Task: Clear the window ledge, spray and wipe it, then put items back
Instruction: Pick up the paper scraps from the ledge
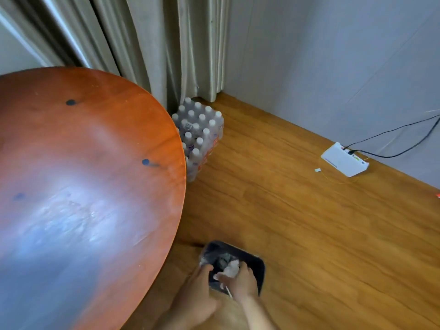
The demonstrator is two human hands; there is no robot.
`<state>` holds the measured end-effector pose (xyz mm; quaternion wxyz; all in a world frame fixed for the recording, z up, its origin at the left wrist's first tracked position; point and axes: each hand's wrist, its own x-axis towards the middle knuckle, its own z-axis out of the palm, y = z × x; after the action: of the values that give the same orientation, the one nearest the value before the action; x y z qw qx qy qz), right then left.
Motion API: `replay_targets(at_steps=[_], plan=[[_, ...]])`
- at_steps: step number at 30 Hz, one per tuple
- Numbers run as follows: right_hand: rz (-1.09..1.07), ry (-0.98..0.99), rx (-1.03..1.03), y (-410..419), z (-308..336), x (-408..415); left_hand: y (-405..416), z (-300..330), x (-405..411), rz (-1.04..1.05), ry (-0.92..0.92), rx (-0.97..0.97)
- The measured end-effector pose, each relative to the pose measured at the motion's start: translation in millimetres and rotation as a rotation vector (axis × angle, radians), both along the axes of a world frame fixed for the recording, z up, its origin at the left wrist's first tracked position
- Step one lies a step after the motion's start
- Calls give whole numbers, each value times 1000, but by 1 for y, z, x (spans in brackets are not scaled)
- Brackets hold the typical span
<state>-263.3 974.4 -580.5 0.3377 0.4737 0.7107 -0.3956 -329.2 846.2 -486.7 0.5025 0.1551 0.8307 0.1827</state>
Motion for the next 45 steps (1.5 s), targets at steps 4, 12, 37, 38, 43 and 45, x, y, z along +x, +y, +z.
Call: replay_targets(at_steps=[4,12,37,38,43,45], plan=[[8,34,-35,-1,-8,5,10,-3,0,73,-52,15],[132,143,55,-4,72,6,6,54,8,95,-47,2],[539,675,168,-306,526,13,-327,452,53,358,543,129],[546,692,169,-324,535,17,-346,460,59,380,574,133],[597,766,181,-412,575,45,-439,492,96,456,662,156],[634,791,188,-447,589,57,-476,501,112,489,672,161]])
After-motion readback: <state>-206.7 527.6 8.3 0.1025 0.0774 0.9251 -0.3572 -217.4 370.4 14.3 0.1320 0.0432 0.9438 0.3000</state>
